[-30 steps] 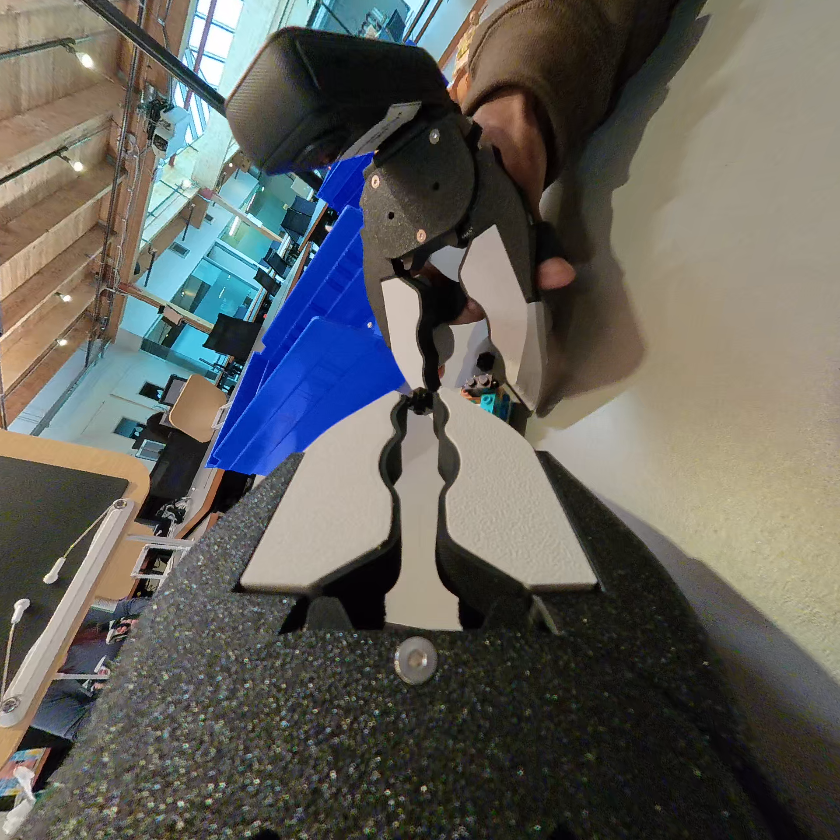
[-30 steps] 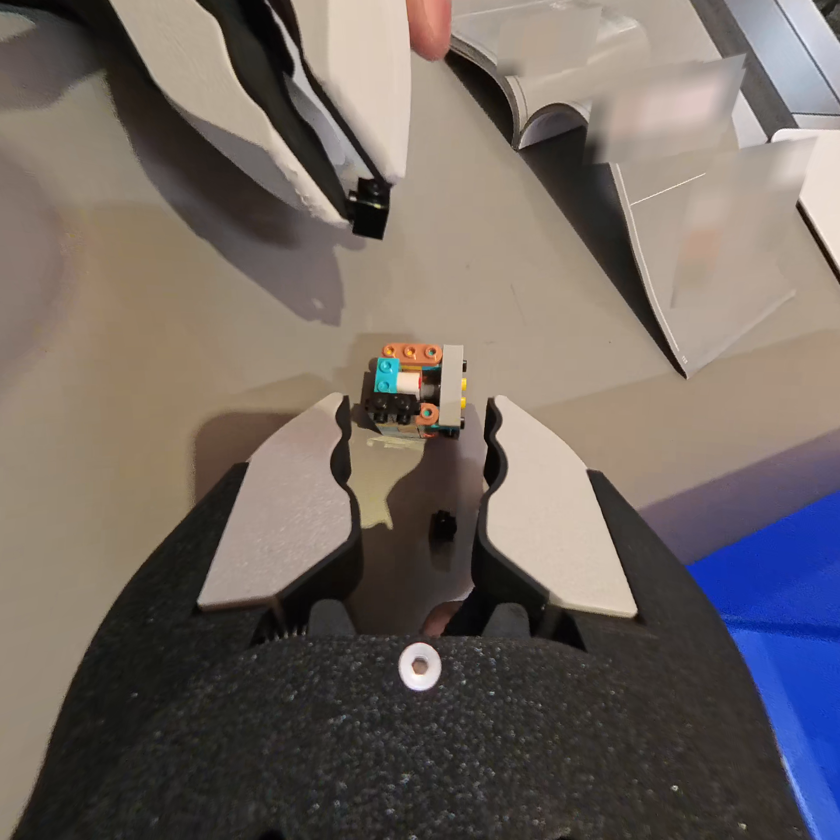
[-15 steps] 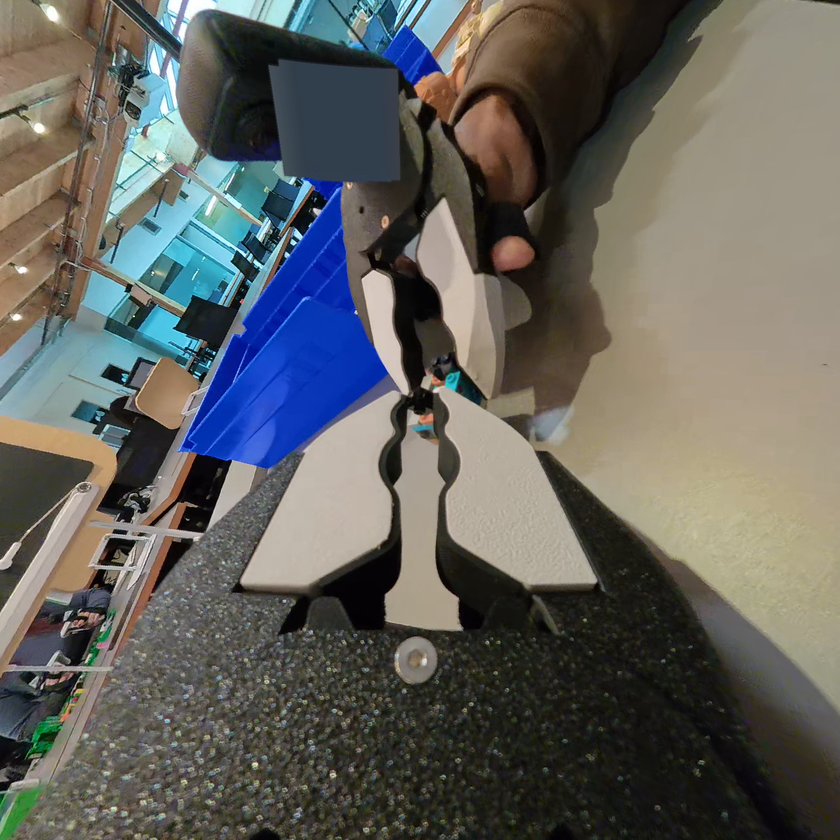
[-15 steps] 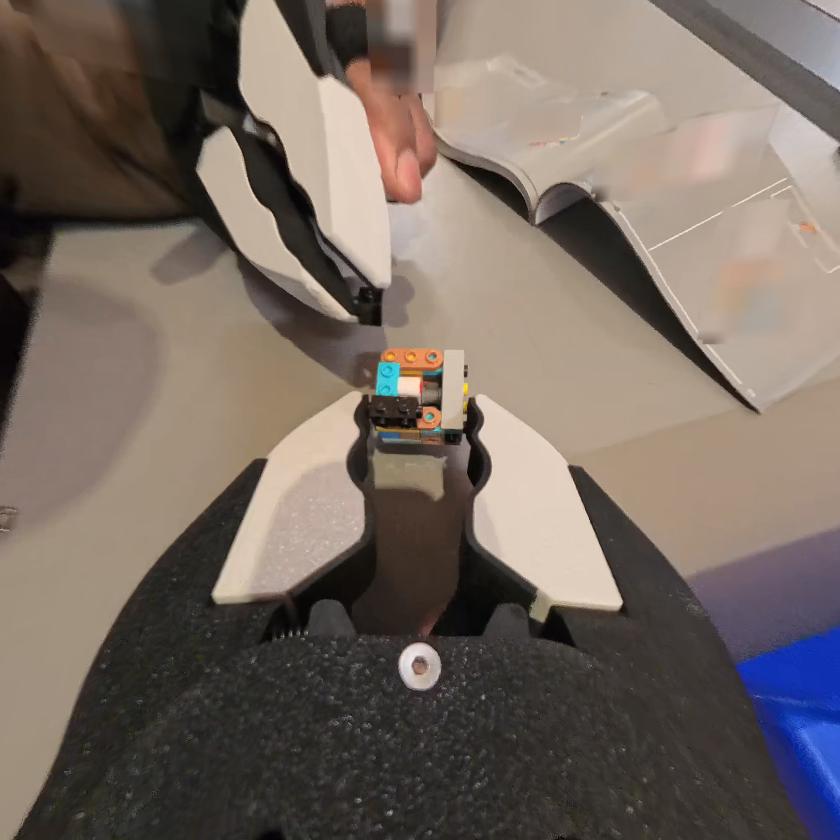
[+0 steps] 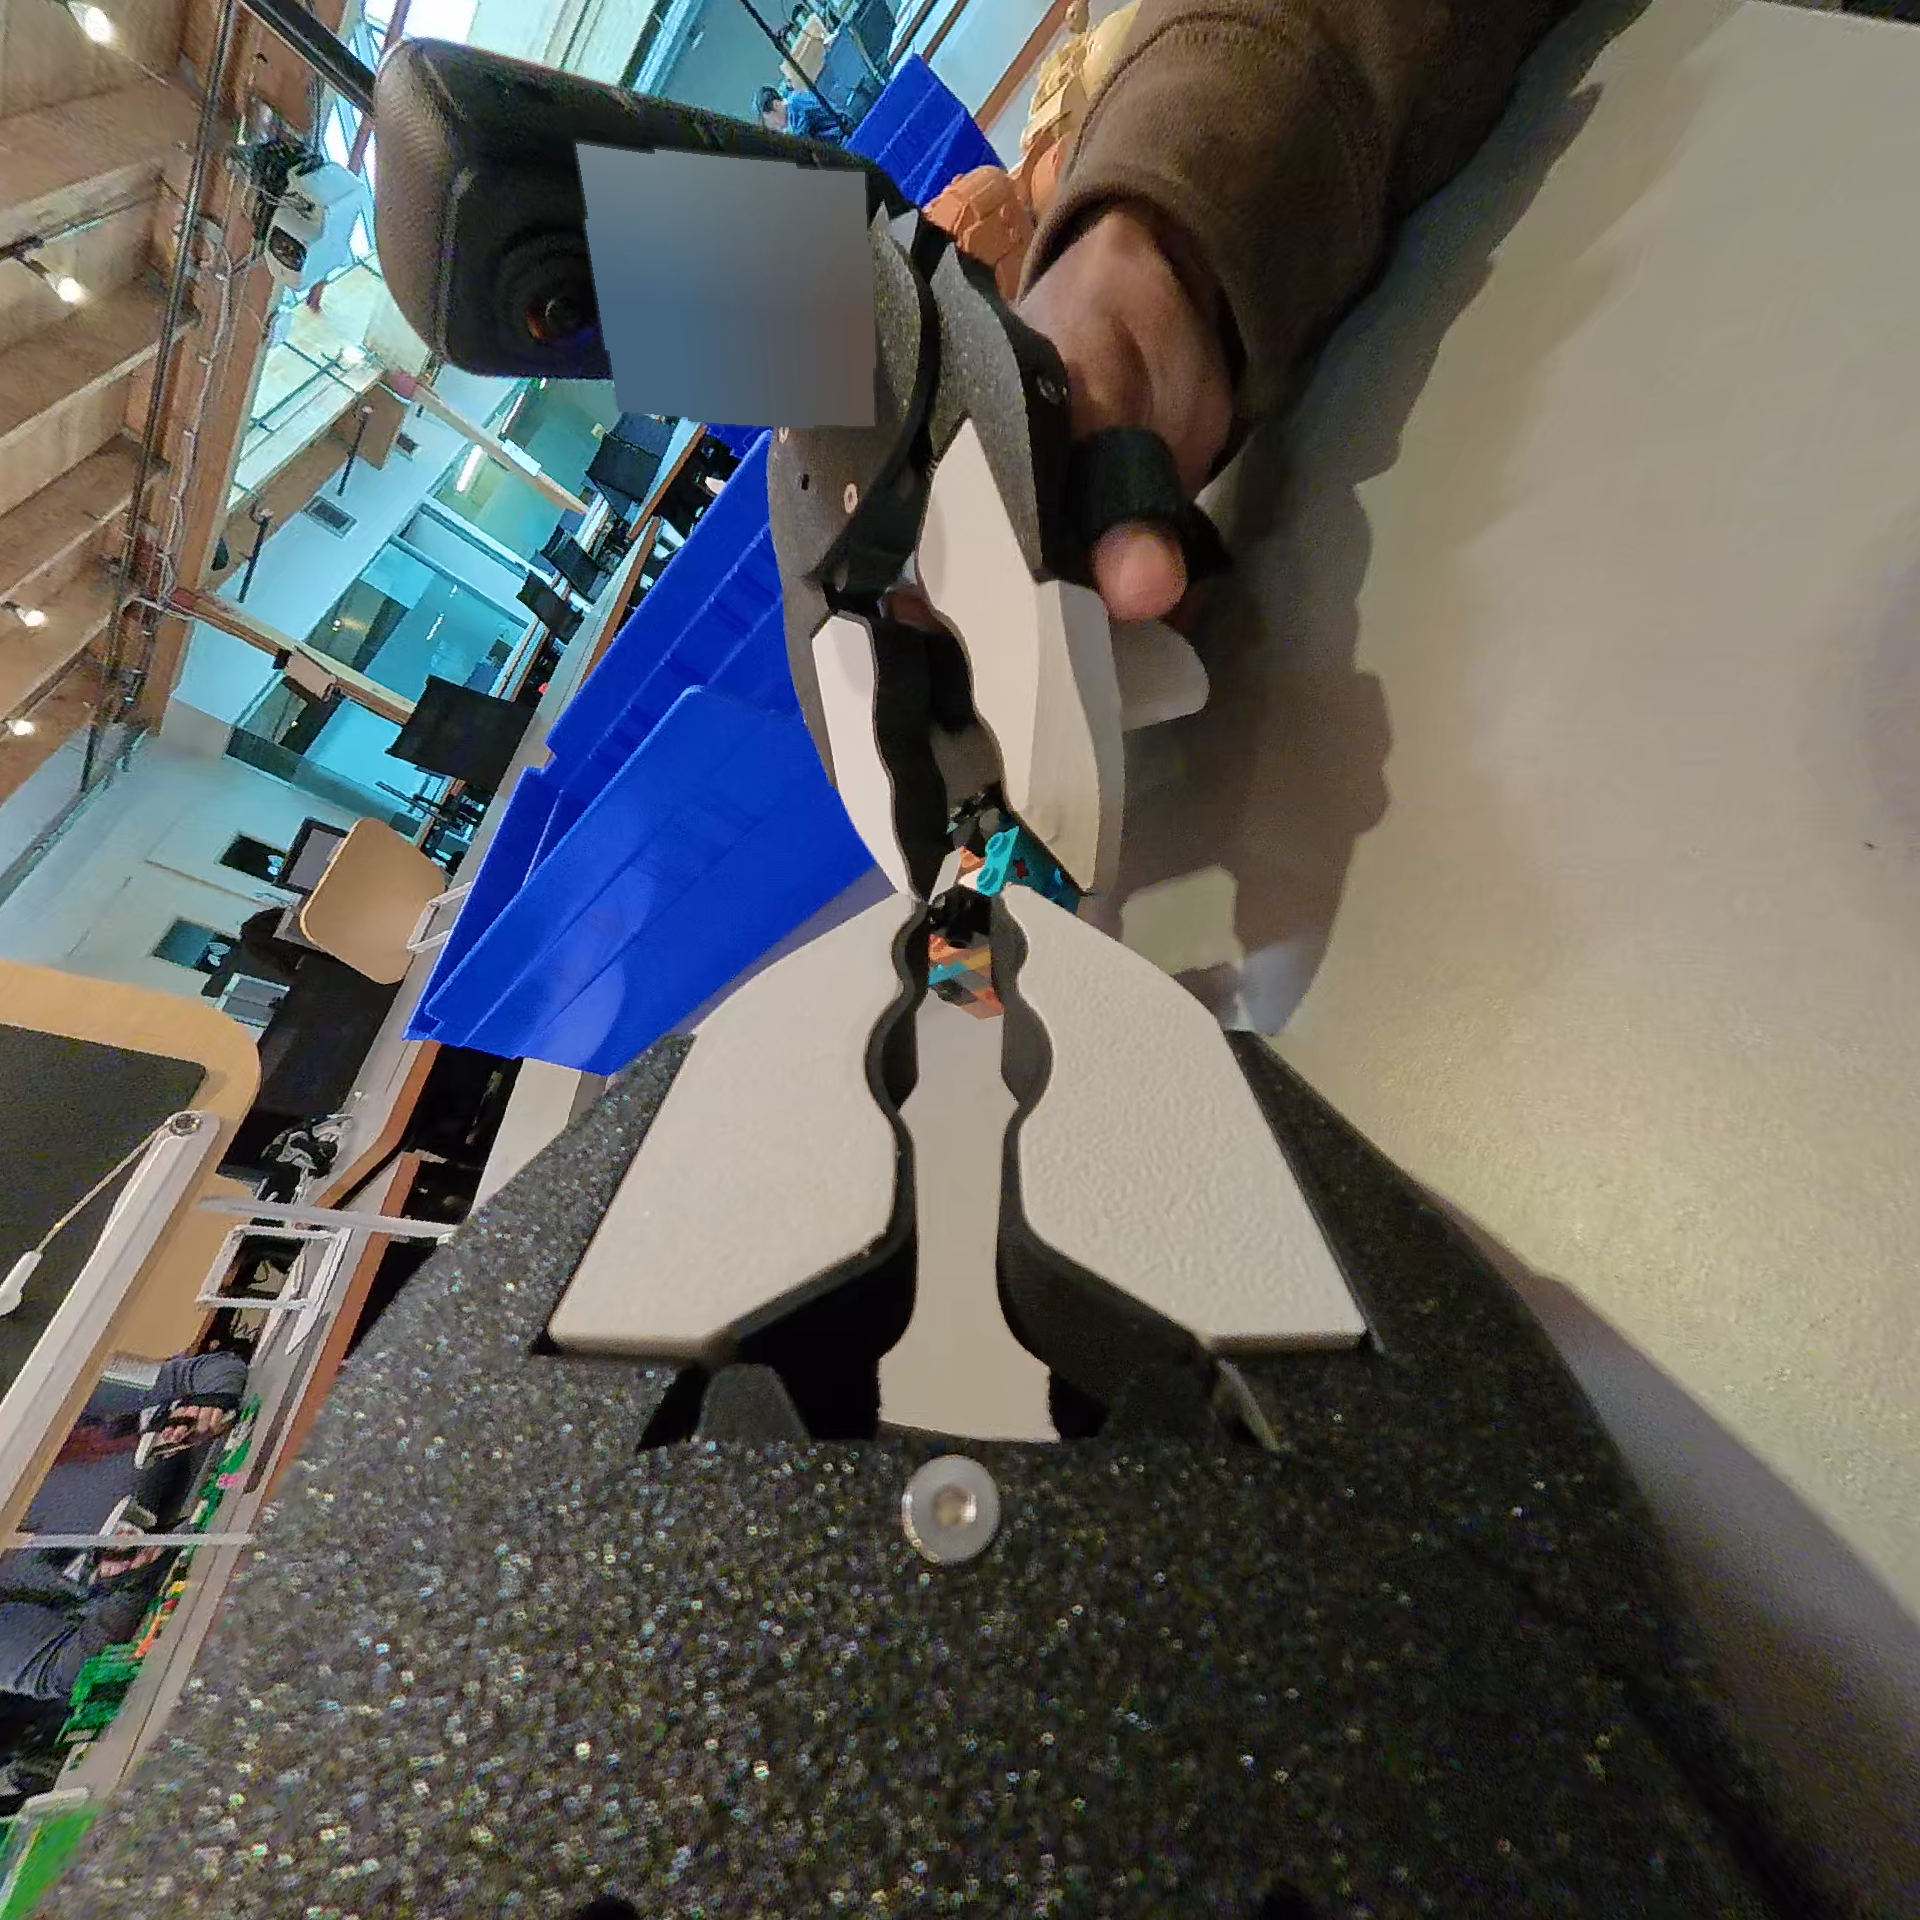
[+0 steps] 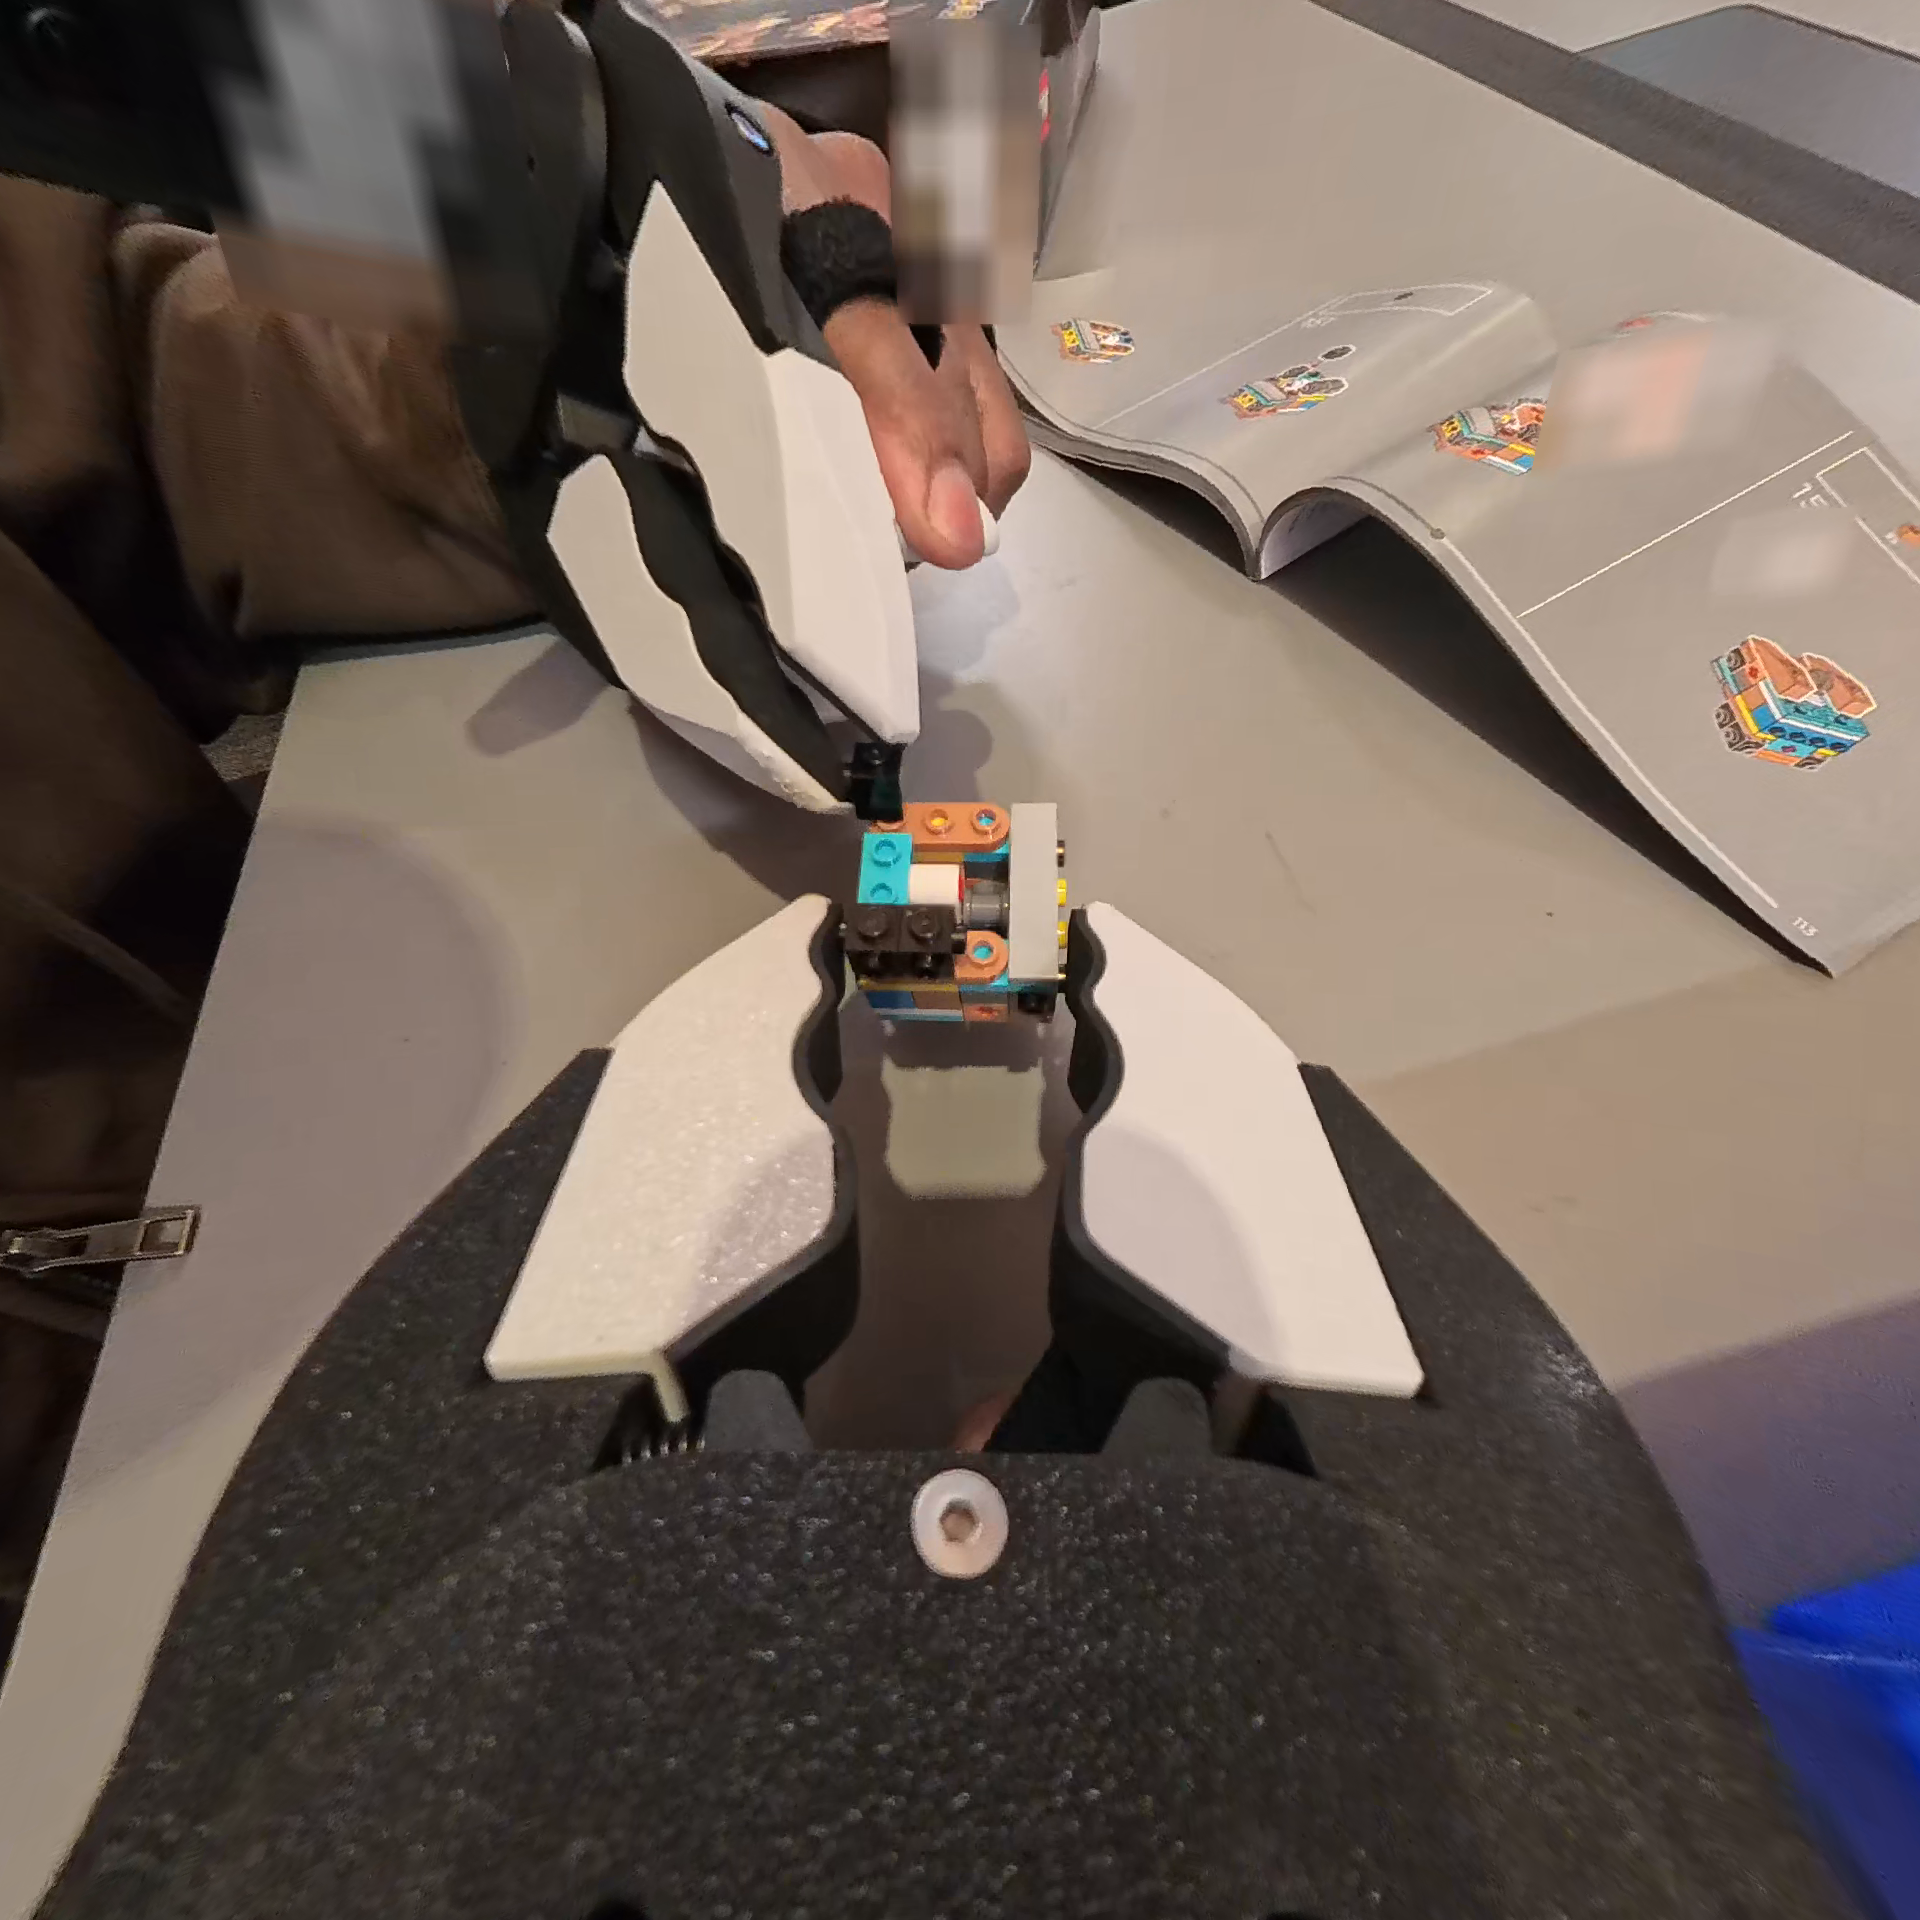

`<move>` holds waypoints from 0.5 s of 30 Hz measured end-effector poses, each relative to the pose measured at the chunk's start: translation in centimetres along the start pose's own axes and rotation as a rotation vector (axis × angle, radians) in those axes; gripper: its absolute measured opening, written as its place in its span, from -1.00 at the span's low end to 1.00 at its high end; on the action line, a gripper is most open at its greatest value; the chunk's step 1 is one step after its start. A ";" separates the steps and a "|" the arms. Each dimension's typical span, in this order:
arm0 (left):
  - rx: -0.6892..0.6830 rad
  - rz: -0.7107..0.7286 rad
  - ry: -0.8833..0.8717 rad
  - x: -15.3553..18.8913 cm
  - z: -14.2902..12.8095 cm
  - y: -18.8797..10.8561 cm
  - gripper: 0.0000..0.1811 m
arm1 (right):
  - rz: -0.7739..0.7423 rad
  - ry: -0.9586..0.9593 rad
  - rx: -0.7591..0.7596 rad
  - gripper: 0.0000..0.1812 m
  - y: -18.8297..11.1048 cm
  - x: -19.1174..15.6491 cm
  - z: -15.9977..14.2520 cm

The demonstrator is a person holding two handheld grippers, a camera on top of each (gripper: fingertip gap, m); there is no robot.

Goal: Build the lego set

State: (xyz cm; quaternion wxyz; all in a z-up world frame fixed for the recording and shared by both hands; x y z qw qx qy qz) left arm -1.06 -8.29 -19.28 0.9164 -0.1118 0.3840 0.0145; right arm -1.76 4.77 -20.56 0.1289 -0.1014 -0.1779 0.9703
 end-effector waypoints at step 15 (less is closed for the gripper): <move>-0.010 0.004 0.007 0.2 0.0 0.2 -0.88 | -0.021 -0.014 0.026 -0.56 0.0 -0.1 0.0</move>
Point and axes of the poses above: each gripper's, where its closed fingertips meet, y out along the fingers, z out of its top, x = y × z across the jaws, the point moved 7 cm from there along -y, back along the fingers, and after that the axes turned 5 degrees about x, right-handed, at the moved point
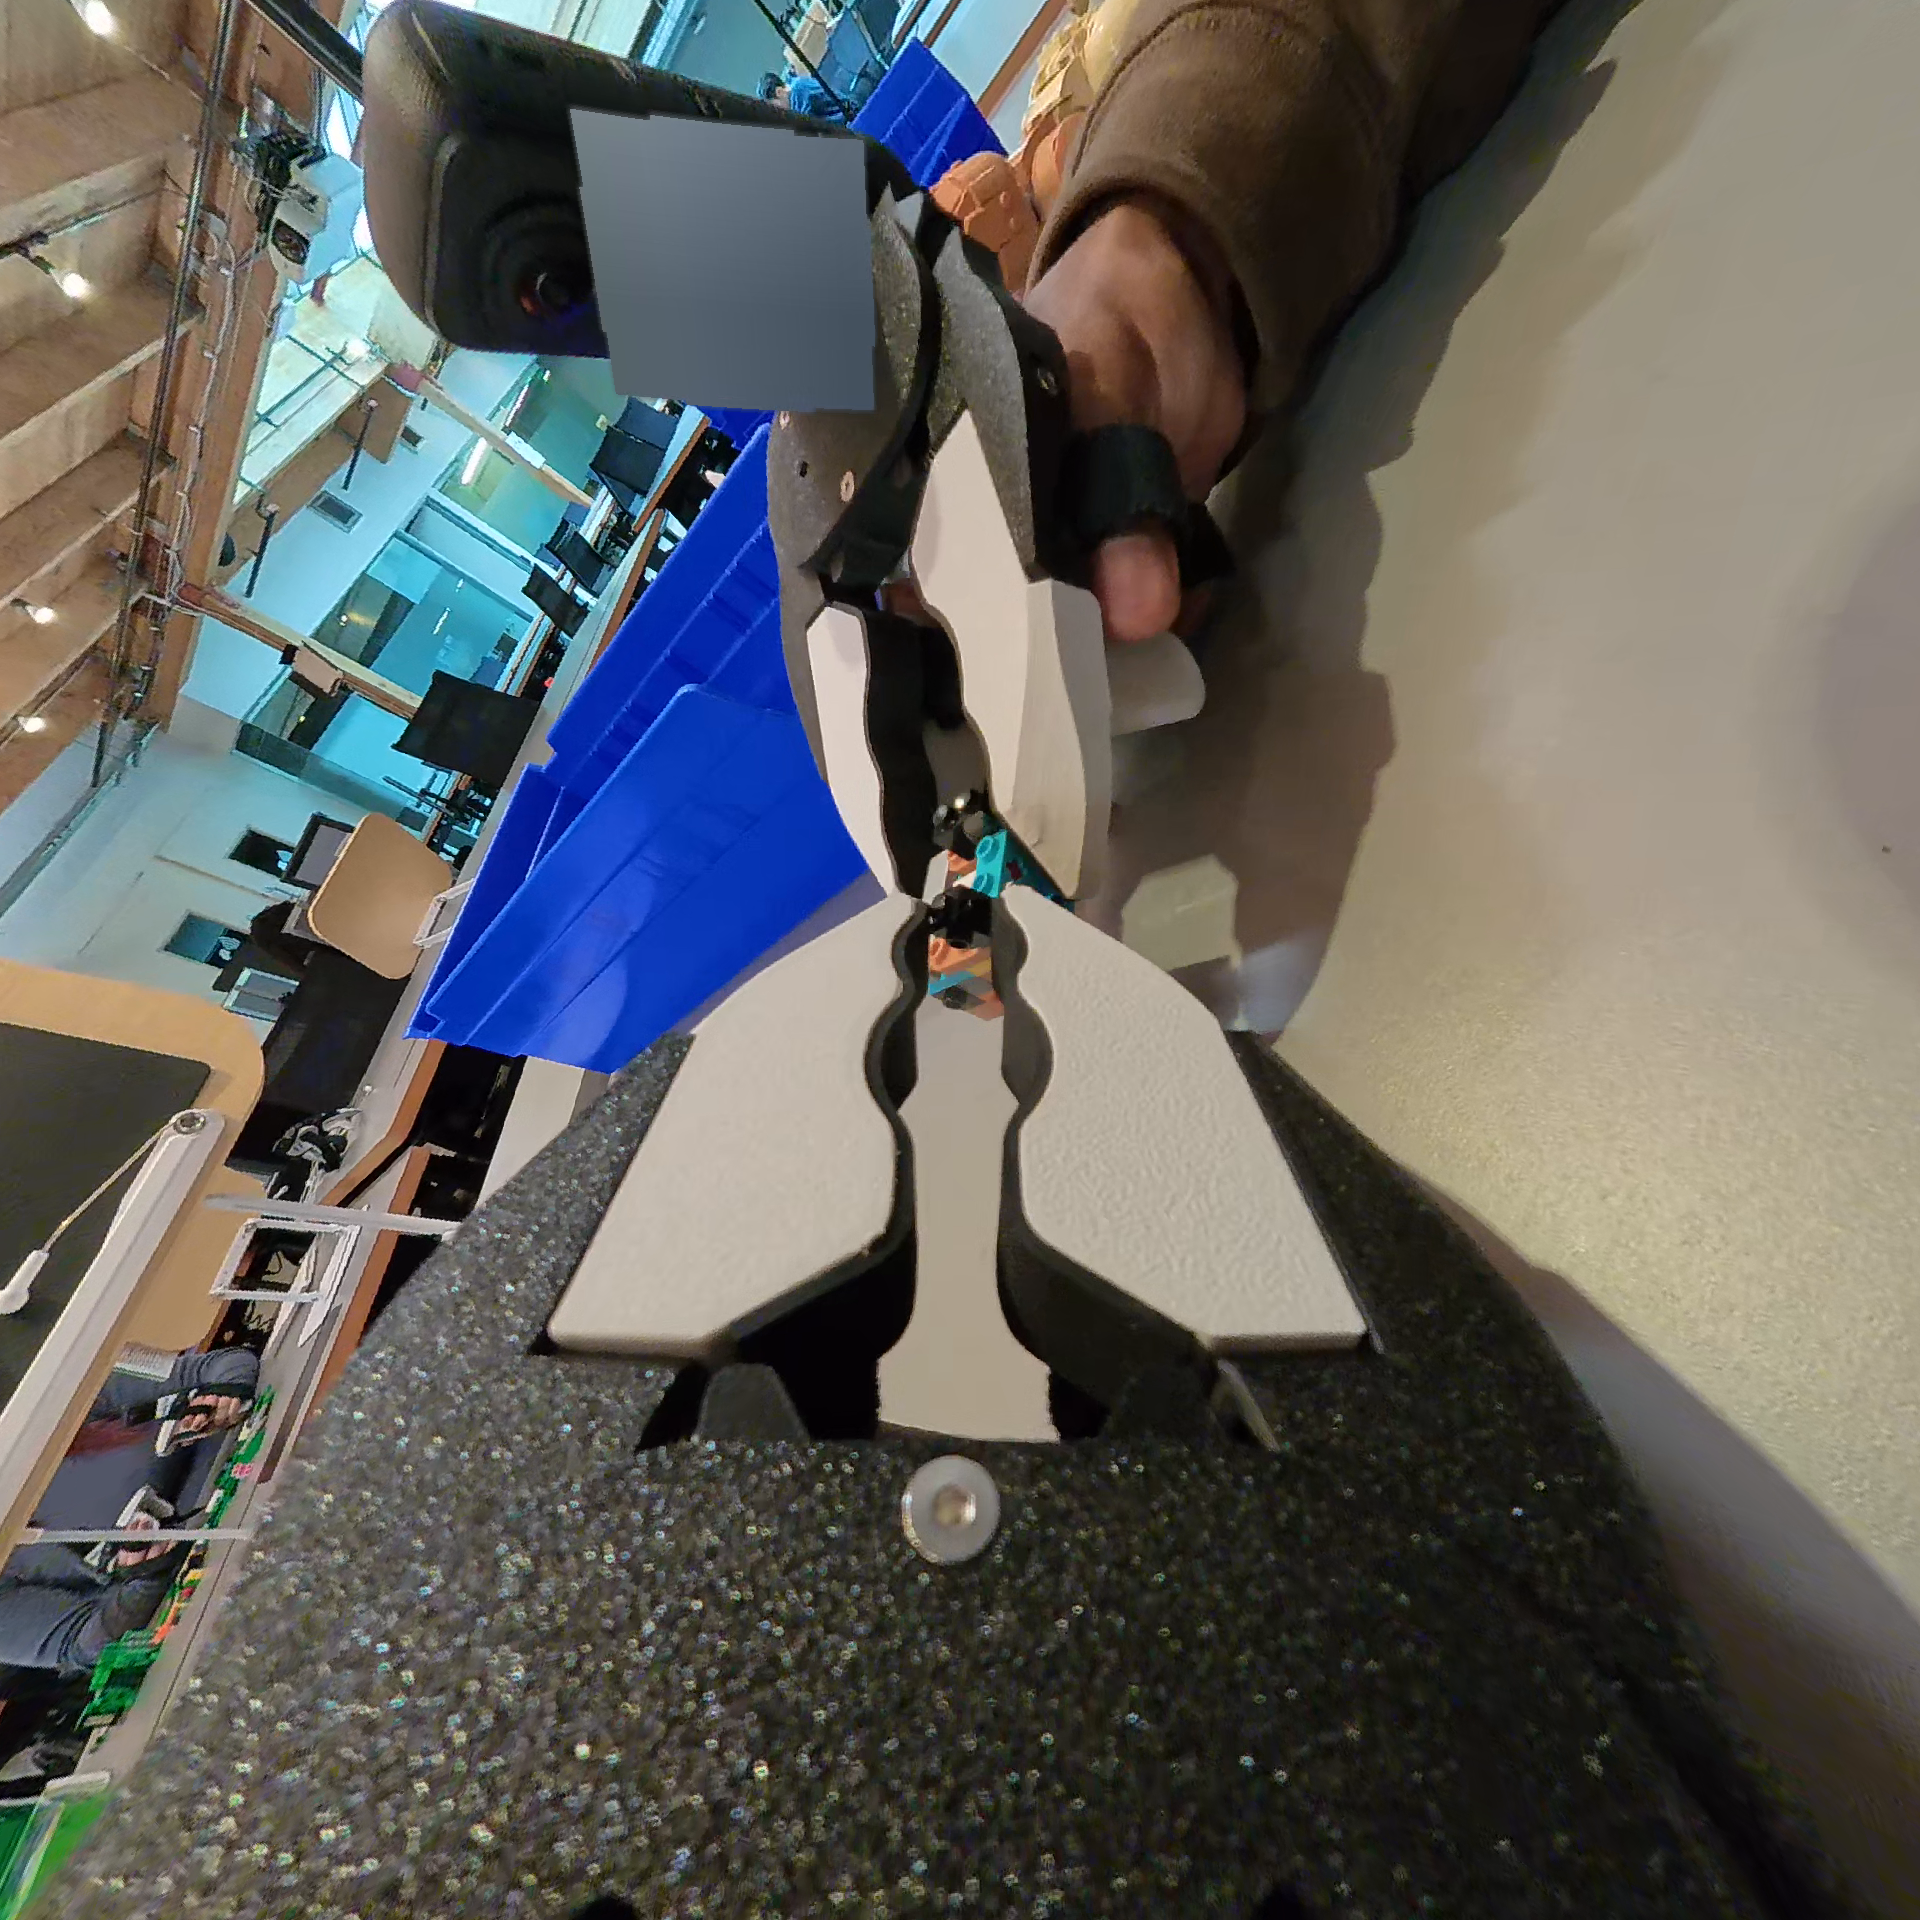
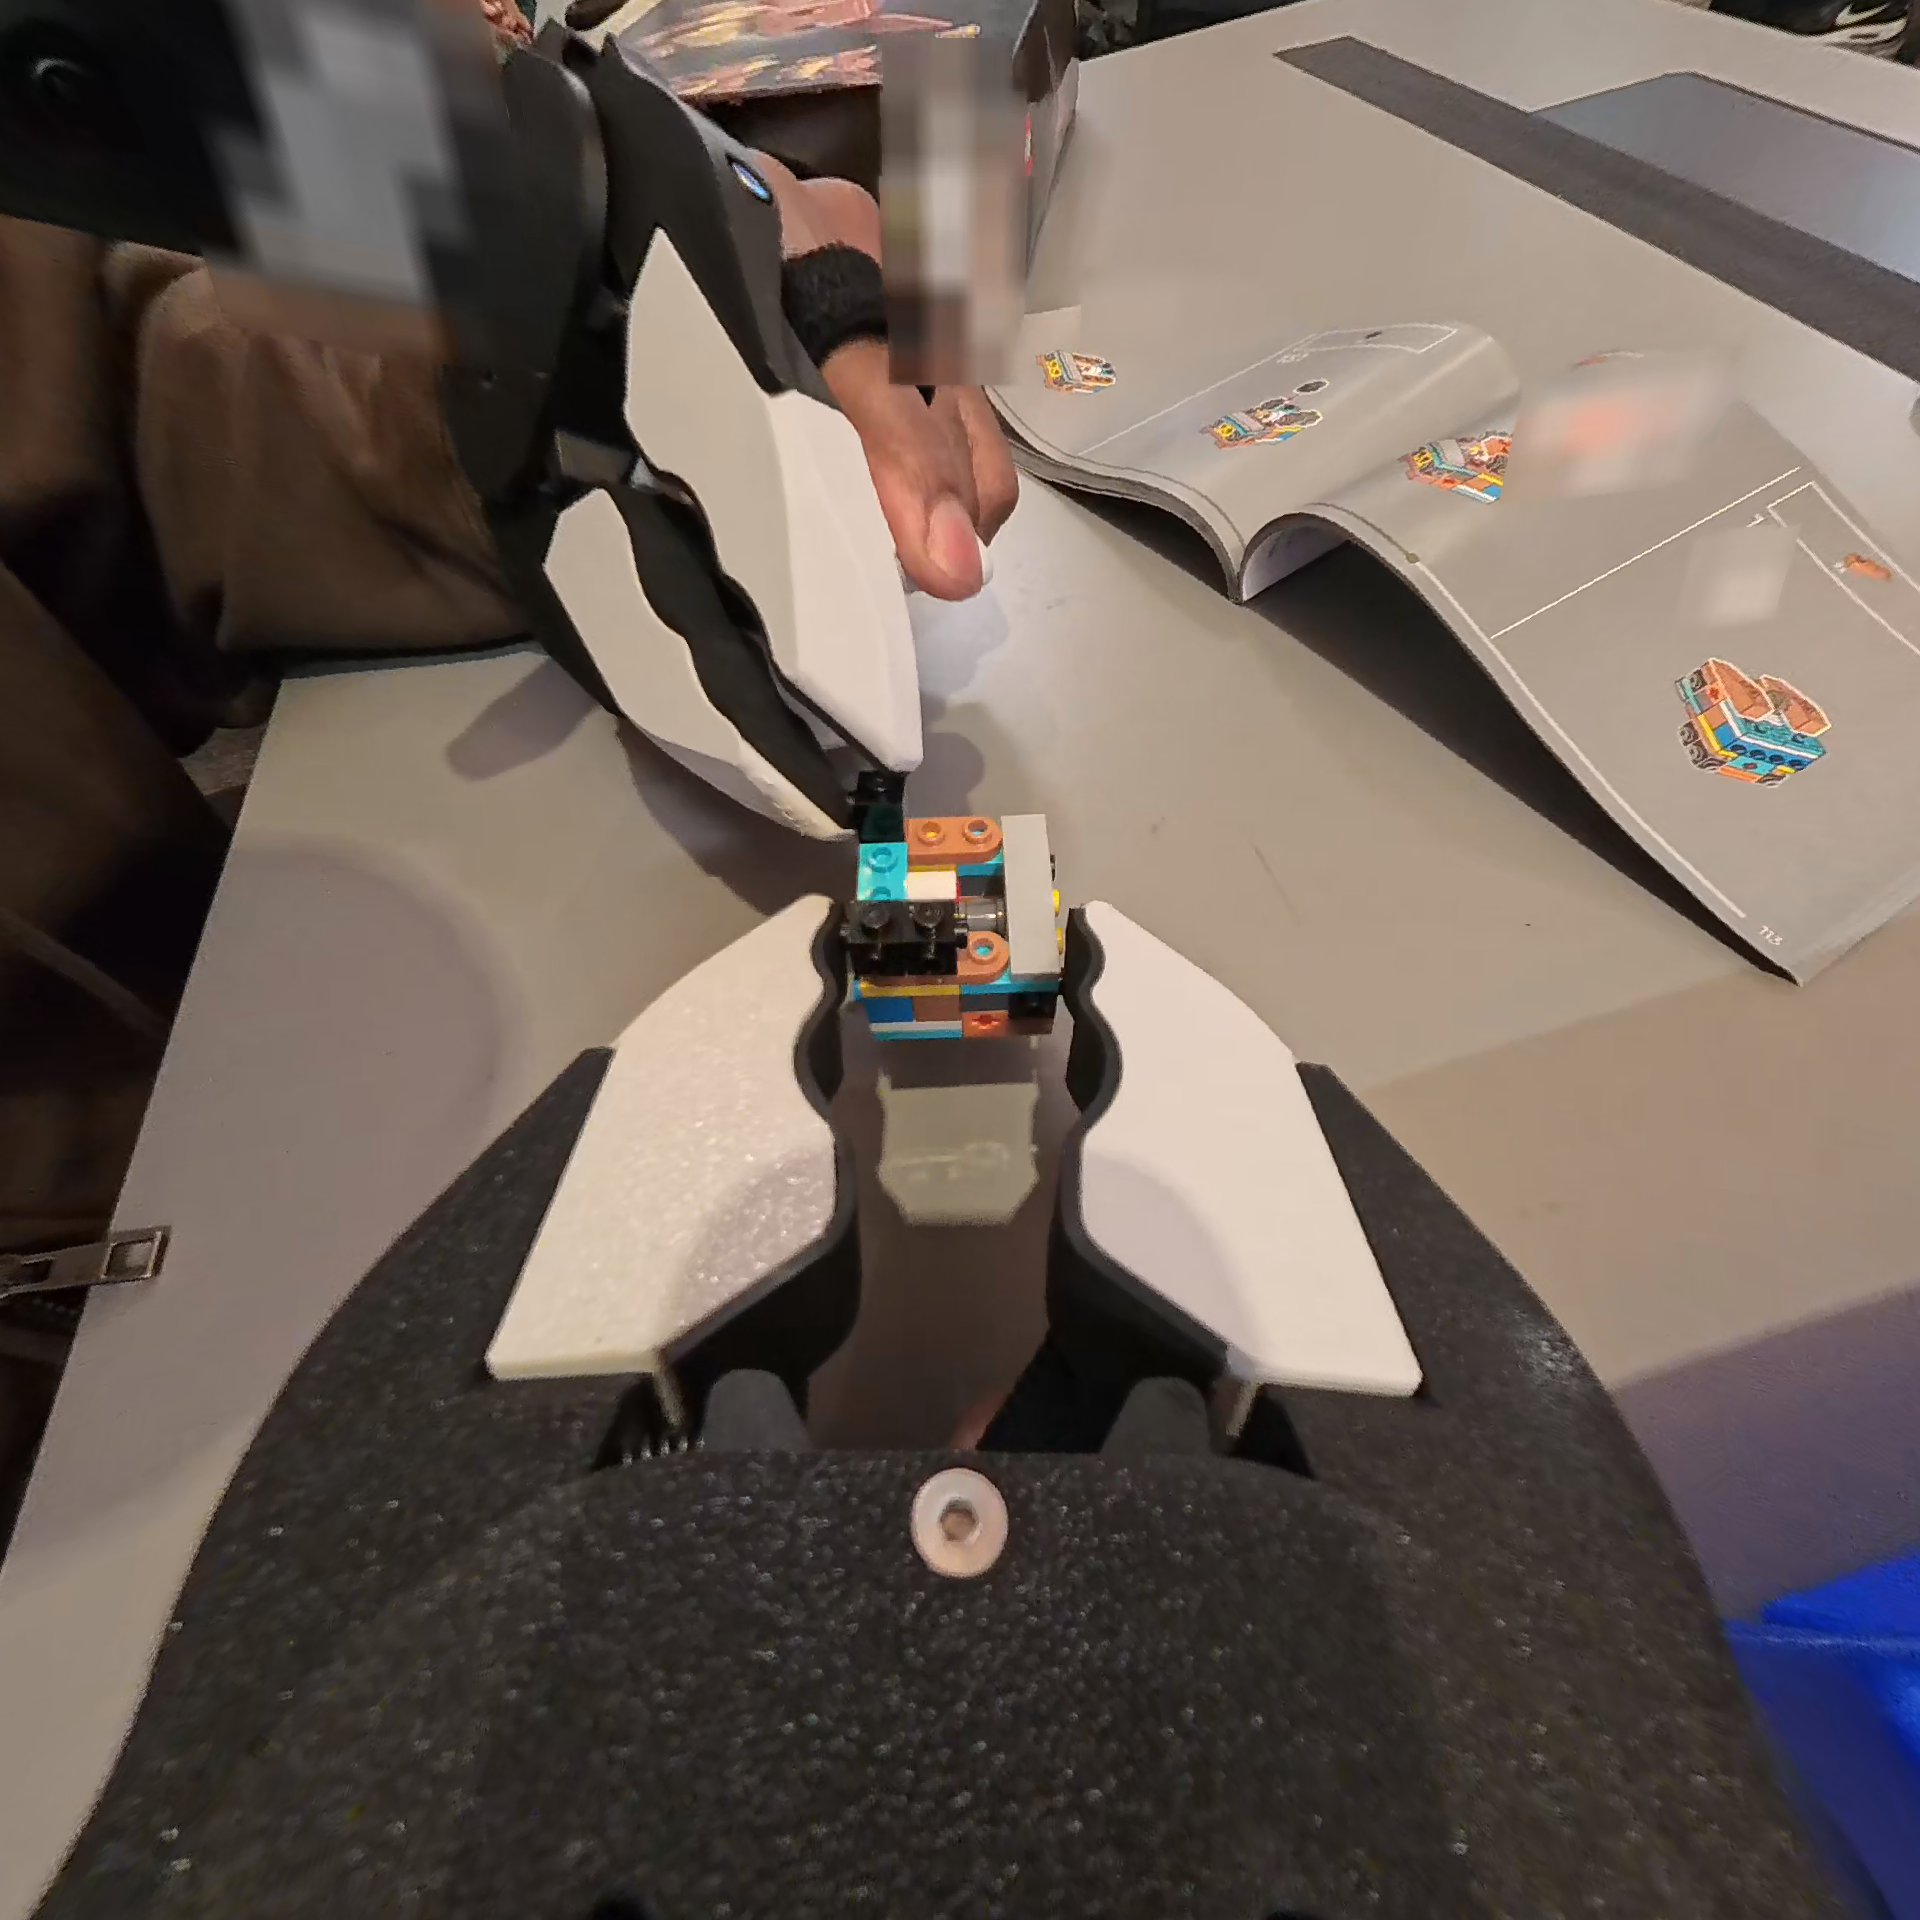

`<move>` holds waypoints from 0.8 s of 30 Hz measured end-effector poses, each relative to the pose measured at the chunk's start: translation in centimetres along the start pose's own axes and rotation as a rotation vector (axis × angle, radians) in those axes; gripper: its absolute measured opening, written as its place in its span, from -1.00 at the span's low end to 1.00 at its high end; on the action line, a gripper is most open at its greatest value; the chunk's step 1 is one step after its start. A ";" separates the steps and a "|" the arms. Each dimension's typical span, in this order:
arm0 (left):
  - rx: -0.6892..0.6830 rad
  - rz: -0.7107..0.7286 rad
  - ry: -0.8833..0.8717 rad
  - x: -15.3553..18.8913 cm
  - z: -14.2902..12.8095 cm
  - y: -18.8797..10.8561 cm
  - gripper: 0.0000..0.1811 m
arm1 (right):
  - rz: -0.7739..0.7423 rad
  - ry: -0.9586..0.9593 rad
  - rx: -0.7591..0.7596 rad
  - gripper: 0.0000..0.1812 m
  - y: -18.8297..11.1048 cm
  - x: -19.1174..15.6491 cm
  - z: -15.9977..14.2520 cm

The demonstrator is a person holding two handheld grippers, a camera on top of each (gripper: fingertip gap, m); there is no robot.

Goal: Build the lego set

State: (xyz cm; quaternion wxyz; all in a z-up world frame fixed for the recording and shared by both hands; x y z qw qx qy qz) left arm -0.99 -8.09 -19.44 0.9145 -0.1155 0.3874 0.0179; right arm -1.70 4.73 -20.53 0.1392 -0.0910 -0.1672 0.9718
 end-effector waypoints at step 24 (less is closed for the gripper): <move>-0.033 0.026 -0.019 -0.4 -0.5 -0.2 -0.88 | -0.151 -0.168 -0.294 -0.49 1.0 0.3 -2.3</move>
Point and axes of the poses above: each gripper's, where its closed fingertips meet, y out along the fingers, z out of its top, x = y × z across the jaws, the point moved 7 cm from there along -y, back along the fingers, and after that the axes turned 5 degrees about x, right-handed, at the moved point
